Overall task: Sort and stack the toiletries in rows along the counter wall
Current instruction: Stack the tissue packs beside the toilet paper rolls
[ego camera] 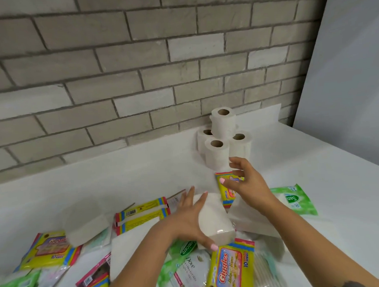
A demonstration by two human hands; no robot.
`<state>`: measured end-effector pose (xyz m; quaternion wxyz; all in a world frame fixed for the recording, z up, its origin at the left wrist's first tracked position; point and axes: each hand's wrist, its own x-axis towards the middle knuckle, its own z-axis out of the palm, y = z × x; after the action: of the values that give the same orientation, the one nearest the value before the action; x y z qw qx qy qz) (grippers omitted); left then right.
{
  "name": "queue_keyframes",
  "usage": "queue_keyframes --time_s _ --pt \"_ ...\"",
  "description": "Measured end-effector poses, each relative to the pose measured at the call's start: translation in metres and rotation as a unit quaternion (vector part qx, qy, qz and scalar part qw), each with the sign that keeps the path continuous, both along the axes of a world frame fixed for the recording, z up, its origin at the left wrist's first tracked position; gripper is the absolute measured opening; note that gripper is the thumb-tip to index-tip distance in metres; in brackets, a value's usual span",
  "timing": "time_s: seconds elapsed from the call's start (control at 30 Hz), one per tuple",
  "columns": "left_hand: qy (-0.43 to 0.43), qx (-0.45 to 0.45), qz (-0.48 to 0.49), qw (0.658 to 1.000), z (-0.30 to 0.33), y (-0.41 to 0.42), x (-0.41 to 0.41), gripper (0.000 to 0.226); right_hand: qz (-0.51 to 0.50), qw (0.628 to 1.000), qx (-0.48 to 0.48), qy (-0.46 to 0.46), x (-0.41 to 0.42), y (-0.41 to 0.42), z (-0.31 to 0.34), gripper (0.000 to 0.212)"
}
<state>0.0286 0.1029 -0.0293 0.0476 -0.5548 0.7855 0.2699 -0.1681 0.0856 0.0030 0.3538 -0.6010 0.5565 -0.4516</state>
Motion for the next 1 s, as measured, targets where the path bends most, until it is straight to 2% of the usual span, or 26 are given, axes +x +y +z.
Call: queue_keyframes --time_s 0.3,0.47,0.6,0.7,0.83,0.93,1.0 --pt "0.035 -0.077 0.007 0.996 0.006 -0.011 0.01 0.121 0.01 1.0 0.012 0.022 -0.003 -0.008 0.006 0.058" --pt "0.055 -0.11 0.051 0.991 0.021 -0.041 0.025 0.122 0.035 0.998 0.018 0.041 -0.002 -0.023 0.01 0.043" --pt "0.064 -0.119 0.105 0.985 0.022 -0.077 0.028 0.123 0.07 0.991 0.019 0.109 0.008 -0.042 0.006 0.035" --pt "0.076 -0.112 0.135 0.982 0.015 -0.104 0.025 0.123 0.123 0.965 -0.011 0.233 0.021 -0.06 -0.002 0.036" --pt "0.066 -0.092 0.161 0.98 0.001 -0.135 0.022 0.12 0.207 0.897 -0.022 0.389 0.037 -0.086 -0.015 0.047" --pt "0.063 -0.071 0.168 0.981 -0.012 -0.153 0.024 0.116 0.261 0.854 -0.011 0.449 0.044 -0.102 -0.026 0.051" --pt "0.08 -0.077 0.171 0.979 -0.02 -0.162 0.028 0.11 0.276 0.838 0.002 0.47 0.049 -0.113 -0.028 0.055"
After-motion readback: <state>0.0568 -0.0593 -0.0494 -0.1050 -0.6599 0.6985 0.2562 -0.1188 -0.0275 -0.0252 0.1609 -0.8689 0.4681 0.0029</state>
